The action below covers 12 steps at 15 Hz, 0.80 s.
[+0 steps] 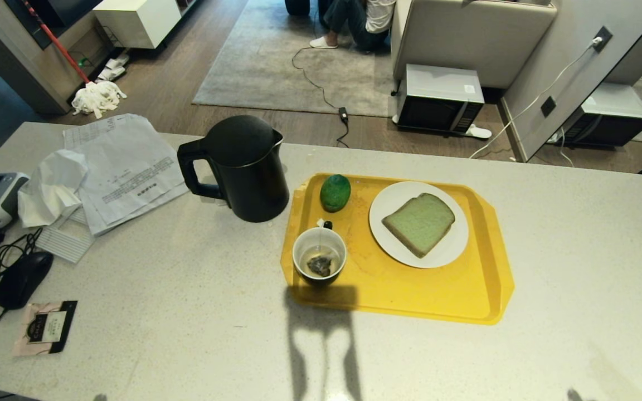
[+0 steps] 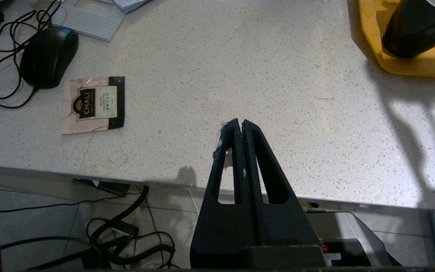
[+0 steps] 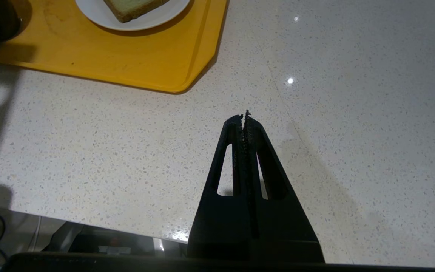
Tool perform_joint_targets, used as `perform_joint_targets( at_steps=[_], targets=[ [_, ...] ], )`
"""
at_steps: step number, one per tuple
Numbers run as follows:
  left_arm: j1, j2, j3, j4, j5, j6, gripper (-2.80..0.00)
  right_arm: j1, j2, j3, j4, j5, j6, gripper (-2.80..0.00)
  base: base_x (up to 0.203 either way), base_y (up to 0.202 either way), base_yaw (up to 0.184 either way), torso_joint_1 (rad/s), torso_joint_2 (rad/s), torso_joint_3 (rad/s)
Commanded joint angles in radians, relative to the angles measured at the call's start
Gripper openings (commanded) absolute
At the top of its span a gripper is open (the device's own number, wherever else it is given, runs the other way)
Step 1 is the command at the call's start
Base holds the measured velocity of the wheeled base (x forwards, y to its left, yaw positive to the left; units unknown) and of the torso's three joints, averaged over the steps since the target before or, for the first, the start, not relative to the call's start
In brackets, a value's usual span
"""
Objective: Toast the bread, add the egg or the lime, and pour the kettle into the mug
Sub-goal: Pick up the bread slice
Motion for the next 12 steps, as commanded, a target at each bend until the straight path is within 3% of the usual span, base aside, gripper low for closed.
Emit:
perform_joint_targets(
  at_steps=[1, 6, 8, 12],
  targets=[
    [0.0, -0.002, 0.0, -0.001, 0.0, 0.0, -2.8, 0.0, 0.0, -0.001, 0.005, 0.001, -0.002, -2.8, 0.0, 0.0, 0.0, 0.0, 0.0, 0.0],
    [0.0, -0.002, 0.0, 0.0, 0.0, 0.0, -2.8, 0.0, 0.032, -0.126, 0.141, 0.014, -0.01, -2.8, 0.0, 0.0, 0.0, 0.0, 0.0, 0.0],
    [0.0, -0.002, 0.0, -0.001, 0.0, 0.0, -2.8, 0.0, 0.048, -0.175, 0.187, 0.067, -0.01, -2.8, 0.0, 0.0, 0.0, 0.0, 0.0, 0.0],
    [0.0, -0.002, 0.0, -0.001, 0.0, 0.0, -2.8, 0.0, 0.137, -0.223, 0.197, 0.103, -0.01, -2.8, 0.0, 0.0, 0.0, 0.0, 0.0, 0.0]
  ],
)
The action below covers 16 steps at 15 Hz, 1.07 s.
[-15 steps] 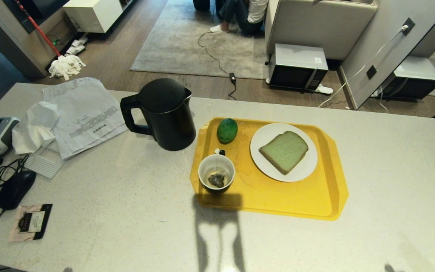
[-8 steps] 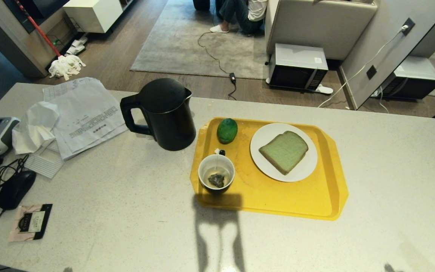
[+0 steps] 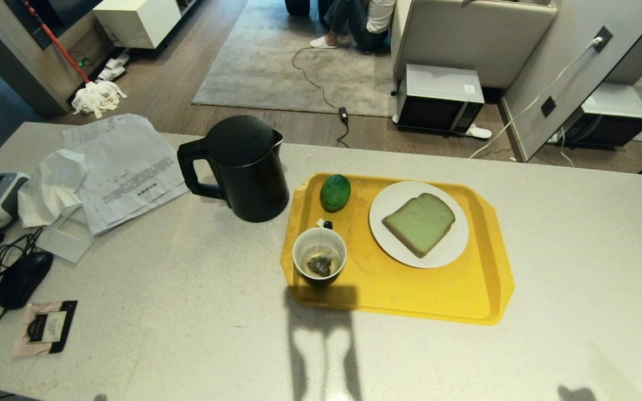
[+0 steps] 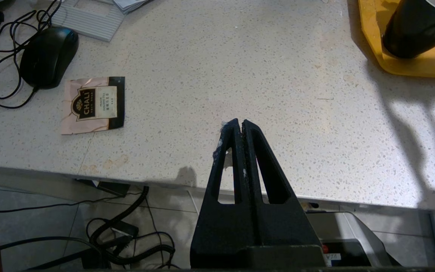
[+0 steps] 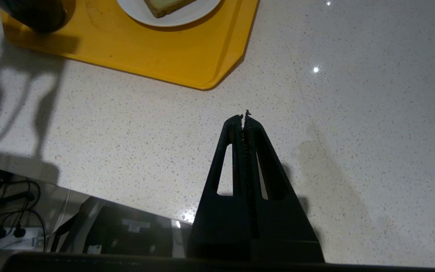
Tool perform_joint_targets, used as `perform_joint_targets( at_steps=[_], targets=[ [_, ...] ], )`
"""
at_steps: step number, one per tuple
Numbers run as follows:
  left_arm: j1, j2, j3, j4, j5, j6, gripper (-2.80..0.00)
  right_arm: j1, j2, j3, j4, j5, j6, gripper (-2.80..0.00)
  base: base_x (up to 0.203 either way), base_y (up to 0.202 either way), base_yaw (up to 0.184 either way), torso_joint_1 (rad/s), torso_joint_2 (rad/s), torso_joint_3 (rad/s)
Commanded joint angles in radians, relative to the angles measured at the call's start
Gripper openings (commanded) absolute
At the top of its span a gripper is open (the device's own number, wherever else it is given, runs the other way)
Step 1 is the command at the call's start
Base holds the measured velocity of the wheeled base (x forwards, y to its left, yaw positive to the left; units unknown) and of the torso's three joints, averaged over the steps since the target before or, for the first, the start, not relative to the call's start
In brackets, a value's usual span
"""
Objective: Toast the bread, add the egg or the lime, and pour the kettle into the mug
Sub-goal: Pick up the bread slice
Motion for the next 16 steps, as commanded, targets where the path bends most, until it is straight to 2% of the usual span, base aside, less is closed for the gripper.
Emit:
perform_joint_targets(
  at_steps=[1, 4, 7, 12, 14, 16],
  targets=[
    [0.0, -0.002, 0.0, 0.0, 0.0, 0.0, -2.8, 0.0, 0.087, -0.04, 0.001, 0.008, -0.001, -2.8, 0.0, 0.0, 0.0, 0.0, 0.0, 0.0],
    [0.0, -0.002, 0.0, 0.001, 0.0, 0.0, -2.8, 0.0, 0.279, -0.129, 0.0, 0.008, 0.001, -2.8, 0.0, 0.0, 0.0, 0.0, 0.0, 0.0],
    [0.0, -0.002, 0.0, 0.0, 0.0, 0.0, -2.8, 0.0, 0.532, -0.276, 0.001, -0.001, 0.005, -2.8, 0.0, 0.0, 0.0, 0.0, 0.0, 0.0],
    [0.0, -0.002, 0.0, -0.001, 0.0, 0.0, -2.8, 0.016, 0.893, -0.49, 0.006, -0.057, 0.008, -2.8, 0.0, 0.0, 0.0, 0.0, 0.0, 0.0],
    [0.0, -0.002, 0.0, 0.001, 0.0, 0.0, -2.8, 0.02, 0.991, -0.633, 0.077, -0.053, 0.009, -2.8, 0.0, 0.0, 0.0, 0.0, 0.0, 0.0],
    [0.0, -0.002, 0.0, -0.001, 0.0, 0.0, -2.8, 0.022, 1.083, -0.817, 0.272, -0.004, 0.016, -2.8, 0.0, 0.0, 0.0, 0.0, 0.0, 0.0]
  ],
)
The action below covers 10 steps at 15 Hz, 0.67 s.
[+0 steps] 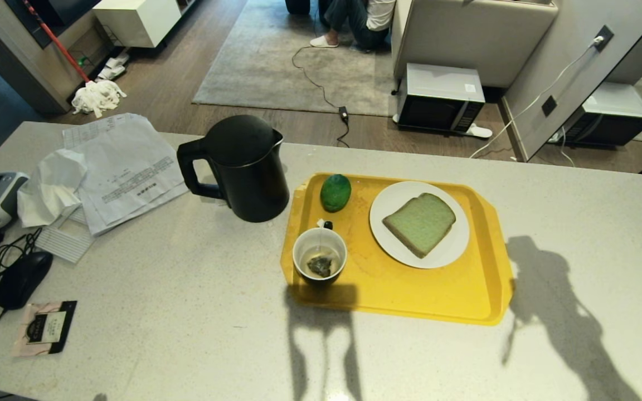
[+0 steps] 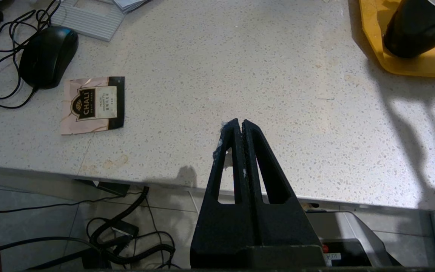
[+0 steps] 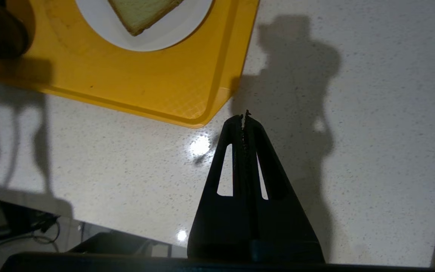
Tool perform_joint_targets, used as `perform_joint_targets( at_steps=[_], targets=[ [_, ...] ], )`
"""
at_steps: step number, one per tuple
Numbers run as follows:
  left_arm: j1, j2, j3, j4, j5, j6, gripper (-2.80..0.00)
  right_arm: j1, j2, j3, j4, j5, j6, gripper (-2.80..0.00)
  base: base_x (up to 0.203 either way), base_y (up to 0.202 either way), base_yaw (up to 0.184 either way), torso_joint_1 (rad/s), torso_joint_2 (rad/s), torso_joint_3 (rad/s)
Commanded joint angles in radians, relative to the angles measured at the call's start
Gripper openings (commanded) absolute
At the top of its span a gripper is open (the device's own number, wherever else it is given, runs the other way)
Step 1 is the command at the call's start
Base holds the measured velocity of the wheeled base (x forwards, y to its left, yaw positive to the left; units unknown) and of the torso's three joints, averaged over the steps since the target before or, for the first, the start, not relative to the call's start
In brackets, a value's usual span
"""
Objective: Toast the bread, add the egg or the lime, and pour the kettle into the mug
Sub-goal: Pick up the bread slice
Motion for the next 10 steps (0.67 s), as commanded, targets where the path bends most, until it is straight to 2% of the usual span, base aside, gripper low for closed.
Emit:
perform_joint_targets(
  at_steps=[1, 2, 3, 6, 7, 10],
  targets=[
    [0.0, -0.002, 0.0, -0.002, 0.0, 0.0, -2.8, 0.004, 0.187, -0.206, 0.216, 0.064, 0.014, -2.8, 0.0, 0.0, 0.0, 0.0, 0.0, 0.0],
    [0.0, -0.002, 0.0, -0.002, 0.0, 0.0, -2.8, 0.019, 0.24, -0.253, 0.278, 0.113, 0.038, -2.8, 0.0, 0.0, 0.0, 0.0, 0.0, 0.0],
    [0.0, -0.002, 0.0, -0.001, 0.0, 0.0, -2.8, 0.067, 0.272, -0.282, 0.306, 0.14, 0.095, -2.8, 0.0, 0.0, 0.0, 0.0, 0.0, 0.0],
    [0.0, -0.002, 0.0, -0.001, 0.0, 0.0, -2.8, 0.2, 0.357, -0.325, 0.325, 0.164, 0.289, -2.8, 0.0, 0.0, 0.0, 0.0, 0.0, 0.0],
    [0.0, -0.002, 0.0, -0.001, 0.0, 0.0, -2.8, 0.215, 0.395, -0.34, 0.325, 0.164, 0.335, -2.8, 0.0, 0.0, 0.0, 0.0, 0.0, 0.0],
    [0.0, -0.002, 0.0, 0.0, 0.0, 0.0, -2.8, 0.222, 0.508, -0.41, 0.328, 0.119, 0.391, -2.8, 0.0, 0.0, 0.0, 0.0, 0.0, 0.0]
  ],
)
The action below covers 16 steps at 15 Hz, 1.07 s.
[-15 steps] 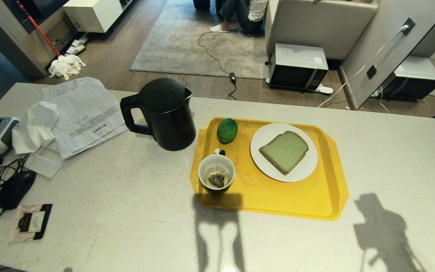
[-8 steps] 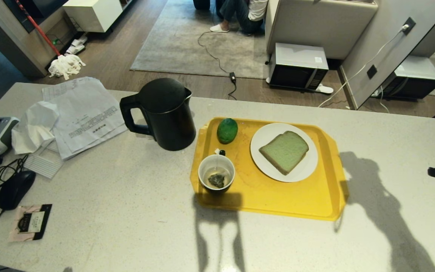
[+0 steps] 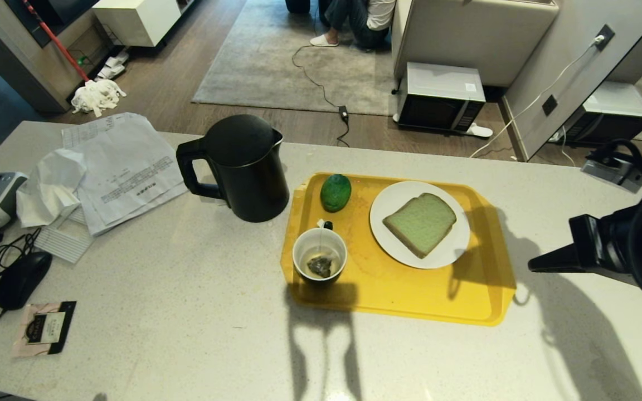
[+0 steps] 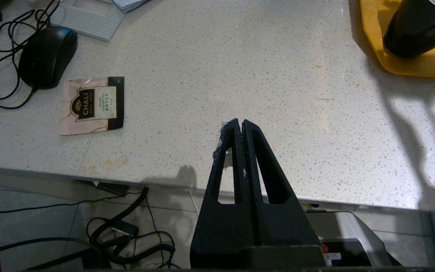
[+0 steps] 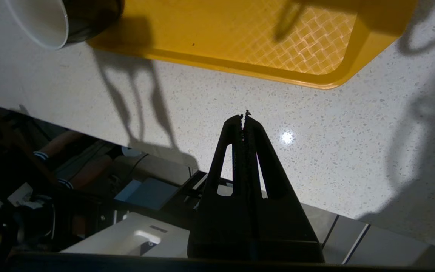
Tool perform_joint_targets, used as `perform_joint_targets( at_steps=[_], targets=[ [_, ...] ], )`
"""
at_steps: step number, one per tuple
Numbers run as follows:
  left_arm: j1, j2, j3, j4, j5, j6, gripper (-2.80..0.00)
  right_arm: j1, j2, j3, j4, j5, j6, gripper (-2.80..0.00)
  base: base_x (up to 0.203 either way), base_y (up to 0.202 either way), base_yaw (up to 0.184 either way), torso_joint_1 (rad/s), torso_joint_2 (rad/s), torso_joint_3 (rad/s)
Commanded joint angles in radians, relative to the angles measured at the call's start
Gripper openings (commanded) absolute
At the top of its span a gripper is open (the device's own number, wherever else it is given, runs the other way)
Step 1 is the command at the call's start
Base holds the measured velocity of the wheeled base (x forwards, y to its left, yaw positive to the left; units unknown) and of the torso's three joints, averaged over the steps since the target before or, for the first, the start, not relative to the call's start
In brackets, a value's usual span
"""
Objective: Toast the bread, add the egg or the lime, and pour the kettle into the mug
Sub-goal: Pick up the bread slice
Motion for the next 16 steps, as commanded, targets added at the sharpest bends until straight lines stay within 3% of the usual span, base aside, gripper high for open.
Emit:
perform_joint_targets(
  at_steps=[1, 7, 8, 13, 16],
  targets=[
    [0.0, -0.002, 0.0, 0.0, 0.0, 0.0, -2.8, 0.006, 0.114, -0.054, 0.005, -0.077, 0.02, -2.8, 0.0, 0.0, 0.0, 0.0, 0.0, 0.0],
    [0.0, -0.002, 0.0, 0.0, 0.0, 0.0, -2.8, 0.008, 0.215, -0.082, 0.004, -0.104, 0.061, -2.8, 0.0, 0.0, 0.0, 0.0, 0.0, 0.0],
    [0.0, -0.002, 0.0, -0.001, 0.0, 0.0, -2.8, 0.009, 0.235, -0.1, 0.004, -0.103, 0.075, 0.0, 0.0, 0.0, 0.0, 0.0, 0.0, 0.0],
    [0.0, -0.002, 0.0, 0.001, 0.0, 0.0, -2.8, 0.02, 0.325, -0.142, -0.005, -0.074, 0.139, 0.0, 0.0, 0.0, 0.0, 0.0, 0.0, 0.0],
    [0.0, -0.002, 0.0, 0.0, 0.0, 0.0, -2.8, 0.038, 0.401, -0.199, -0.075, -0.069, 0.262, 0.0, 0.0, 0.0, 0.0, 0.0, 0.0, 0.0]
  ],
)
